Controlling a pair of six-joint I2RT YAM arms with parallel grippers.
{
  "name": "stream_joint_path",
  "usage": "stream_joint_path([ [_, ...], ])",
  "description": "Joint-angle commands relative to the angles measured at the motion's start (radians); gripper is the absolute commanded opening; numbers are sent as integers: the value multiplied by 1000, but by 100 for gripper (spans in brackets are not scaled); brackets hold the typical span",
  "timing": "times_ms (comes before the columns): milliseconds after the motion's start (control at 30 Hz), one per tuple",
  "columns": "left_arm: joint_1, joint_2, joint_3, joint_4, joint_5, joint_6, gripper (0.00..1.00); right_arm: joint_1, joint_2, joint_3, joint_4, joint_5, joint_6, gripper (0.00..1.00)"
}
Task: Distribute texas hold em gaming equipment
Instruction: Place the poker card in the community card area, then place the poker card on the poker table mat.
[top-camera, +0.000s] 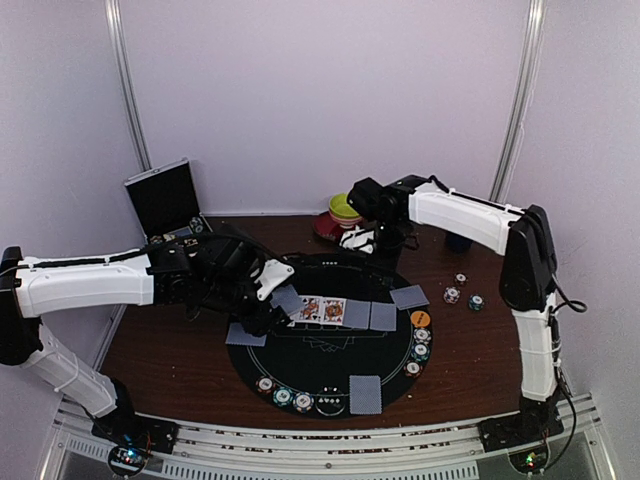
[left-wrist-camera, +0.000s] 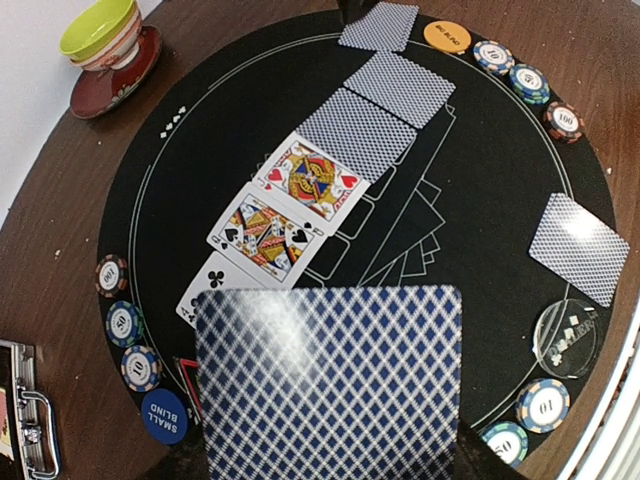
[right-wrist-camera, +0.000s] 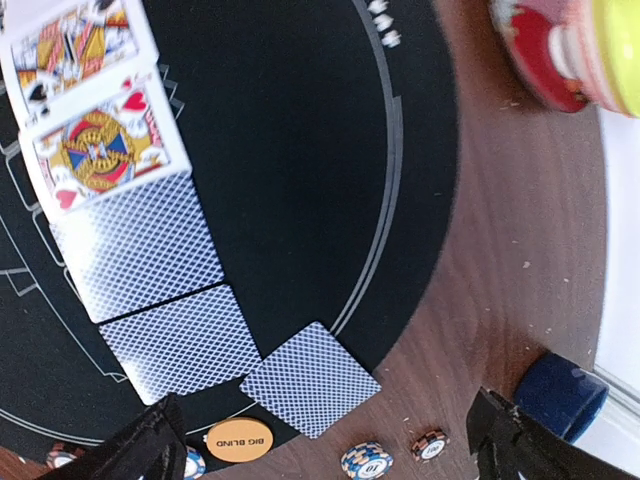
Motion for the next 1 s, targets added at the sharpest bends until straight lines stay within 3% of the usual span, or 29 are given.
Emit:
stream_joint_path([
  [0, -4, 11, 13, 35, -33, -21, 63, -31, -168, -103, 168, 22, 164, 100],
  [233, 33, 49, 31, 1, -97, -57, 64, -60, -376, -326, 346, -72, 272, 100],
  [467, 203, 110, 79, -40, -92, -87, 64, -63, -507, -422, 416, -138, 331, 100],
  [800, 429, 224, 176, -54, -52, -121, 64, -65, -561, -504, 495, -145, 360, 100],
  [967, 445, 294, 243, -22, 7, -77, 63, -67, -583, -521, 509, -134, 361, 100],
])
